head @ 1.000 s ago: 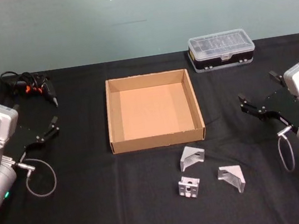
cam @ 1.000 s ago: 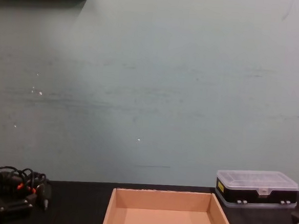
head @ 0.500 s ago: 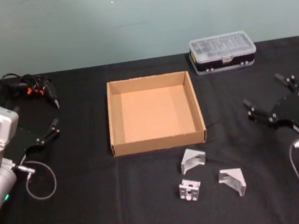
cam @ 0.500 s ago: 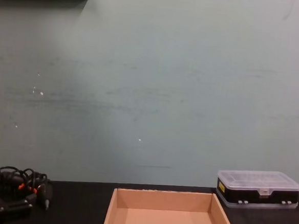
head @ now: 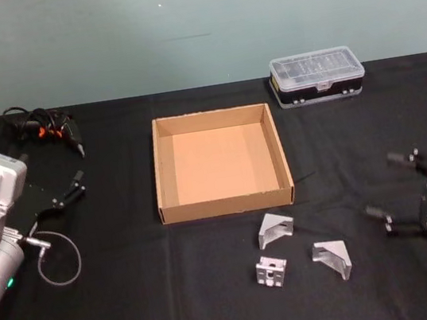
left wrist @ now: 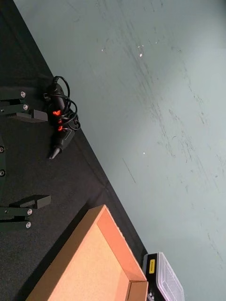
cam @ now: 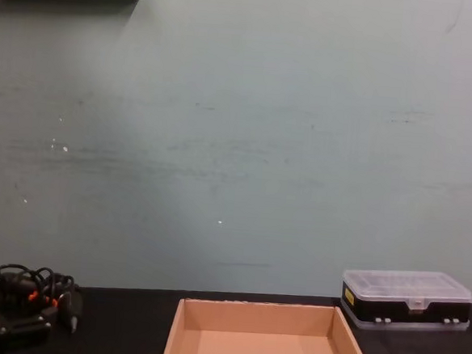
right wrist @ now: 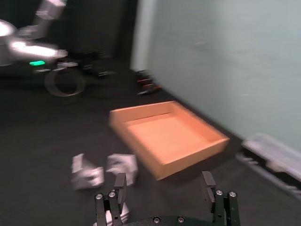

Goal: Use one hand to pick up the angle iron from the table and place it into the box.

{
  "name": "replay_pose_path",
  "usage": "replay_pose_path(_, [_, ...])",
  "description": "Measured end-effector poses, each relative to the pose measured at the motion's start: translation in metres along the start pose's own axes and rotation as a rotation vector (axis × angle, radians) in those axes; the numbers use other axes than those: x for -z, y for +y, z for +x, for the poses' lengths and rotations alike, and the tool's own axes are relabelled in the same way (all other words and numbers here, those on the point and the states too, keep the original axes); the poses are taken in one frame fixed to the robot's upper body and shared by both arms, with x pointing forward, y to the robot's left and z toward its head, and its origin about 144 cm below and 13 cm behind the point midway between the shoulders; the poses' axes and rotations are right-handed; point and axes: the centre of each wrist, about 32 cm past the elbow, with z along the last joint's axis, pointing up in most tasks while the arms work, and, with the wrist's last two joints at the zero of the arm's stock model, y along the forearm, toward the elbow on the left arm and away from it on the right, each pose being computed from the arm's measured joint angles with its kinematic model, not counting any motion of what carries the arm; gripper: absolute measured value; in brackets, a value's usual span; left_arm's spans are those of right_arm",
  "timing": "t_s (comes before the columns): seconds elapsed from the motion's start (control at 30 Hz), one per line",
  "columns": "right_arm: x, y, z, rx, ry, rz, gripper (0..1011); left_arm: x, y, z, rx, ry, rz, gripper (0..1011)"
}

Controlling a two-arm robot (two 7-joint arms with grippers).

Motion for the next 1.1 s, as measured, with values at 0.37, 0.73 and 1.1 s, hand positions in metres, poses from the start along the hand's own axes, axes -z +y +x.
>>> replay_pose_path(0.37, [0.009,0.000,0.035,-0.333,0.015,-0.061,1004,0.000,0.000,0.000,0.000,0.000,0.000,1011])
replay_pose_path(0.73, [0.011,0.028,0.040,-0.434,0.046,-0.127,1004,0.000,0.000,0.000,0.000,0.000,0.000,1011])
replay_pose_path(1.1, [0.012,0.046,0.046,-0.464,0.075,-0.215,1004,0.000,0.000,0.000,0.000,0.000,0.000,1011])
